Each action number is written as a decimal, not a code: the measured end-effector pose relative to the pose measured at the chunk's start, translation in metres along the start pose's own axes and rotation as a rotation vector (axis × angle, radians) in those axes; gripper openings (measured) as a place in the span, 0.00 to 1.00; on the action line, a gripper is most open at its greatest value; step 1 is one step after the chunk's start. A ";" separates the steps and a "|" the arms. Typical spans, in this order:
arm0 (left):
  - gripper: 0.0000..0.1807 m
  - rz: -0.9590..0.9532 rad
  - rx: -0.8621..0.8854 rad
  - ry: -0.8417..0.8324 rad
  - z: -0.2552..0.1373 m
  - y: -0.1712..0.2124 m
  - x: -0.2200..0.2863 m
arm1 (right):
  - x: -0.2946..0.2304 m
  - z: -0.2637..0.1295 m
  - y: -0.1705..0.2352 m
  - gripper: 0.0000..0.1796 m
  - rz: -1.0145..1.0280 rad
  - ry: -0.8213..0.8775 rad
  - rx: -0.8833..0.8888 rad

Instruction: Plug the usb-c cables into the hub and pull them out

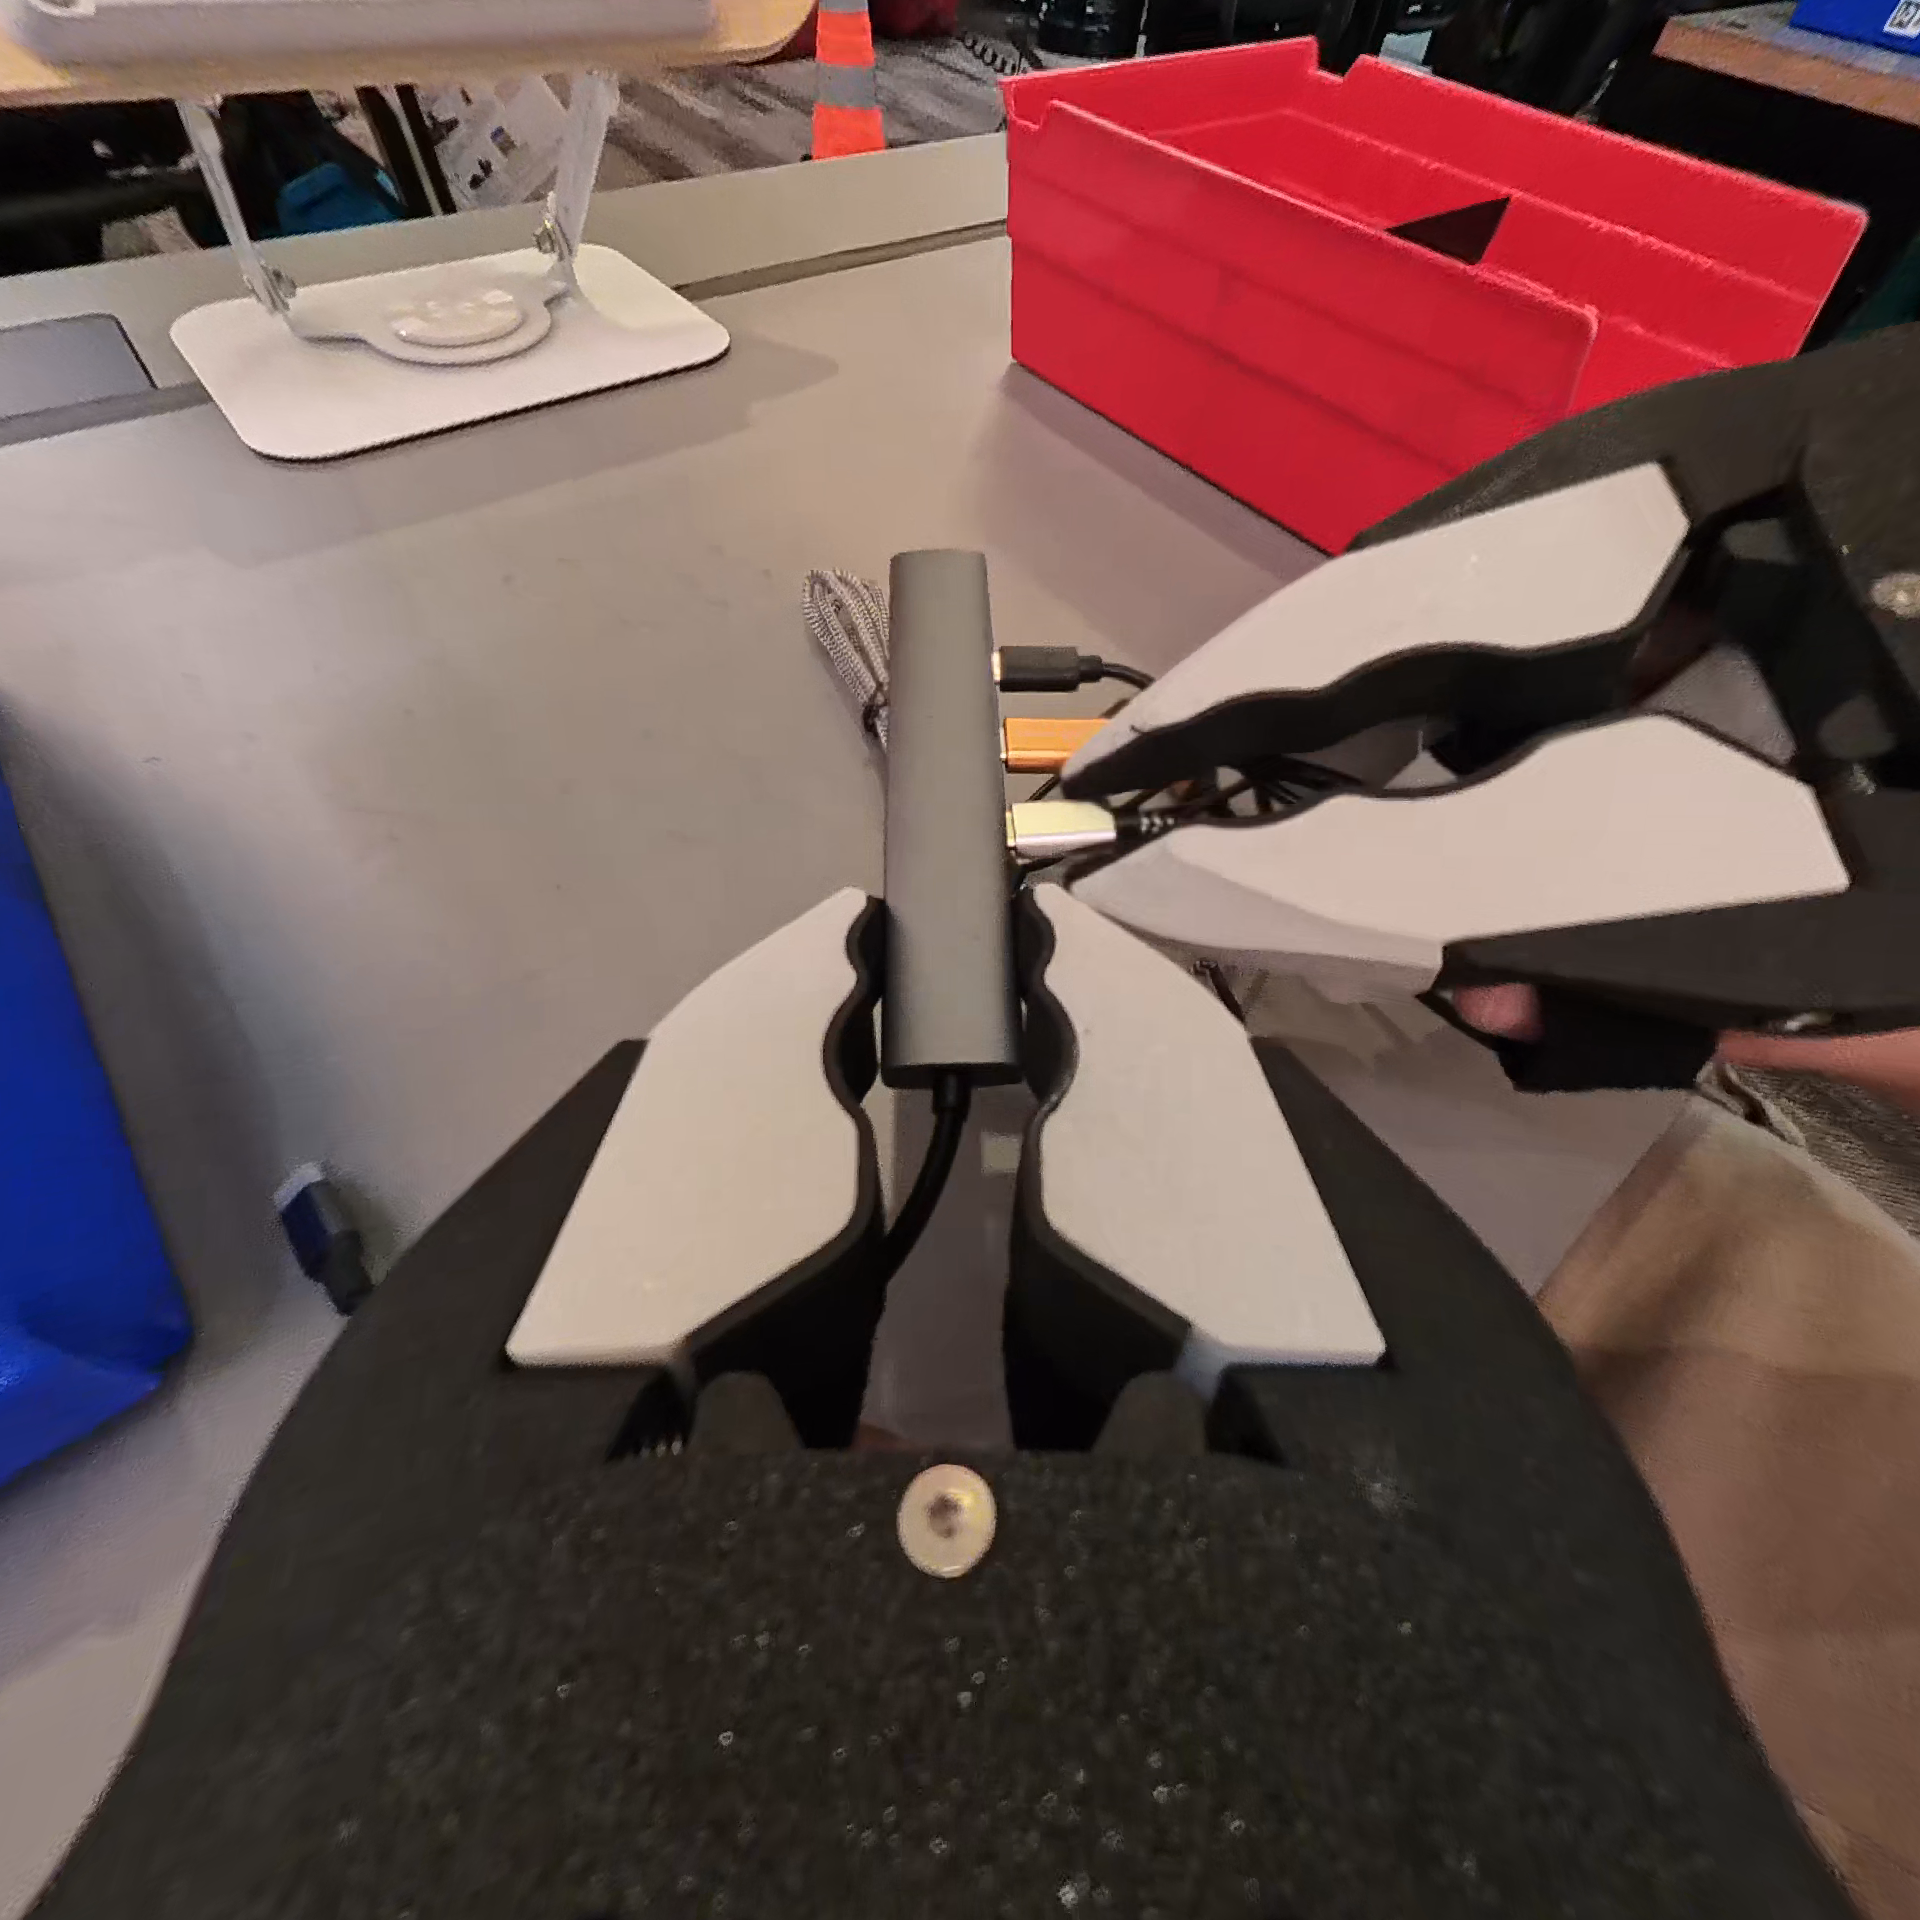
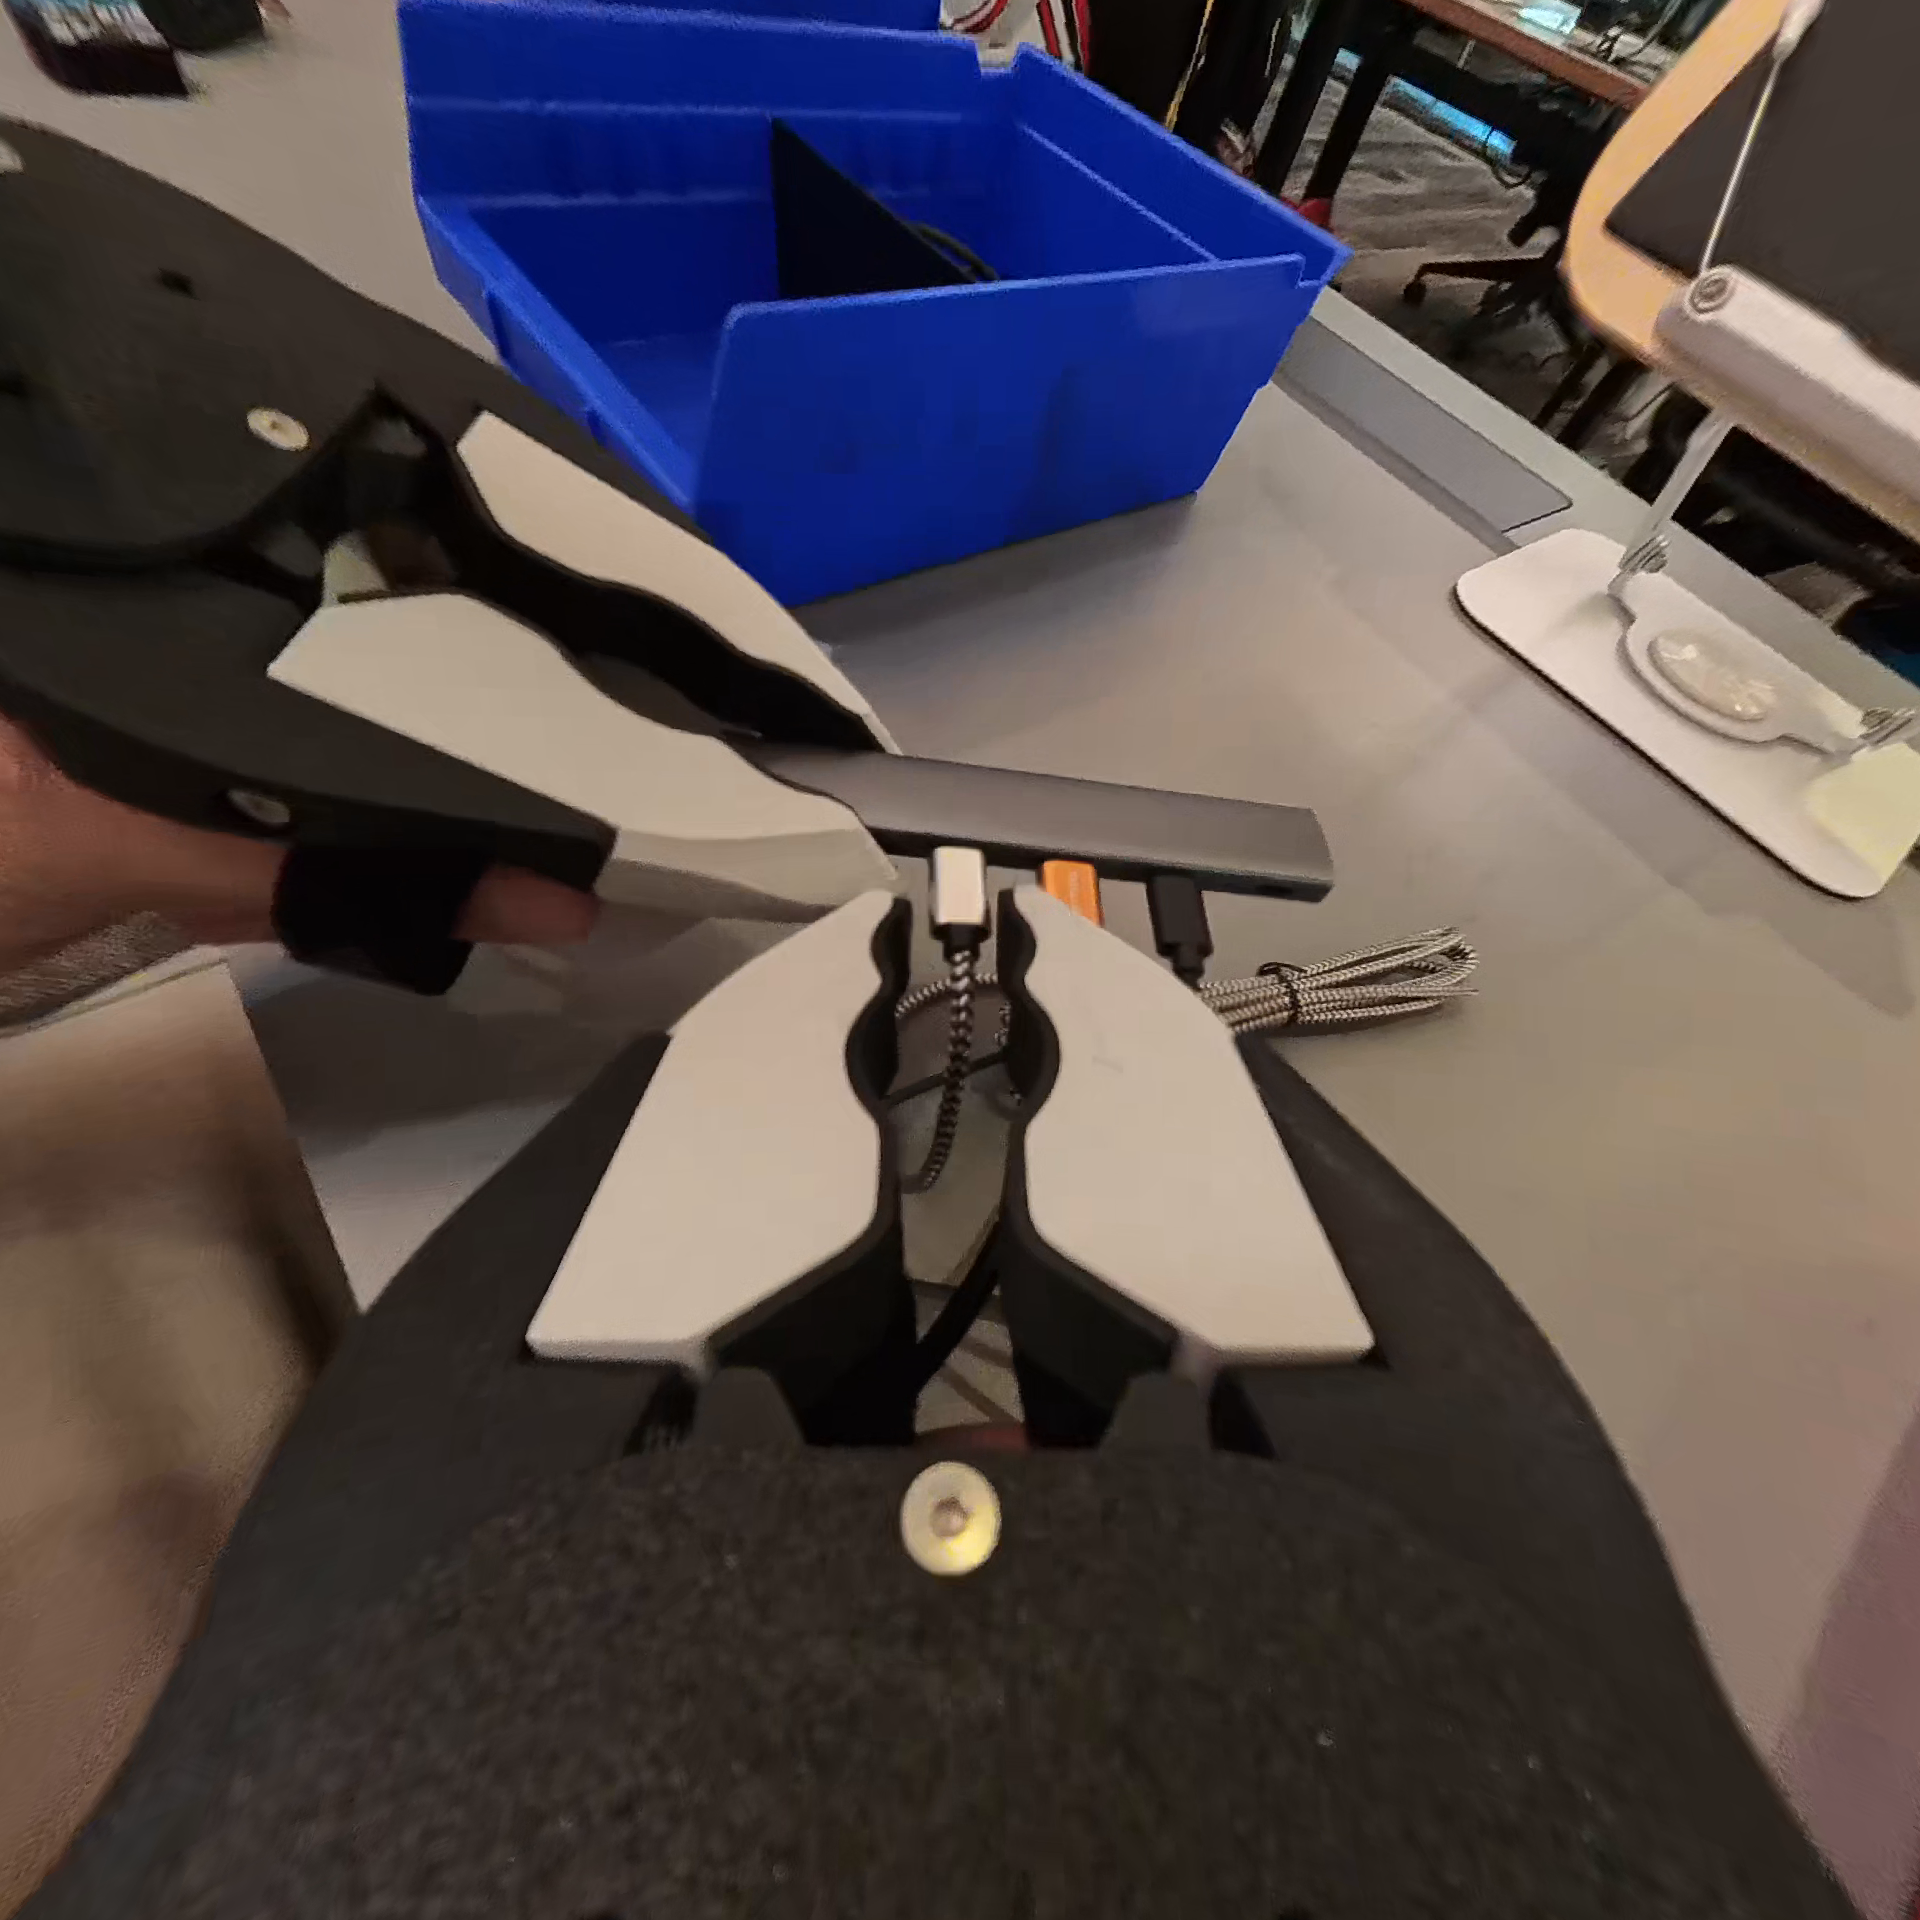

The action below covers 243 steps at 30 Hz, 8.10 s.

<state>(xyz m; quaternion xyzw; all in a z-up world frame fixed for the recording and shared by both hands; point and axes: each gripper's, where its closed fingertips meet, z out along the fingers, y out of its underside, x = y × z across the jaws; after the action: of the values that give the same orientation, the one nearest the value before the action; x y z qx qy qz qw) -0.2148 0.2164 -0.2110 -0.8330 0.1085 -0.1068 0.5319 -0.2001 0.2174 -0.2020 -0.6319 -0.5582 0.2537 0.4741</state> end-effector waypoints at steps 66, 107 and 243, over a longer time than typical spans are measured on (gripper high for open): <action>0.13 -0.028 0.086 -0.158 0.025 -0.034 -0.040 | 0.018 -0.039 0.039 0.02 -0.001 0.012 -0.119; 0.13 -0.151 0.363 -0.105 -0.139 -0.013 -0.084 | 0.083 0.082 0.075 0.12 -0.367 -0.639 -0.778; 0.05 -0.307 0.175 1.037 -0.024 -0.048 0.097 | -0.001 -0.085 -0.014 0.04 0.715 -0.575 0.342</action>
<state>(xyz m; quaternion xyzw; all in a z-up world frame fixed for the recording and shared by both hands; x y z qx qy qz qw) -0.1257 0.1866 -0.1517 -0.6300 0.2245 -0.5885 0.4543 -0.1341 0.1883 -0.1544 -0.6013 -0.3651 0.6528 0.2810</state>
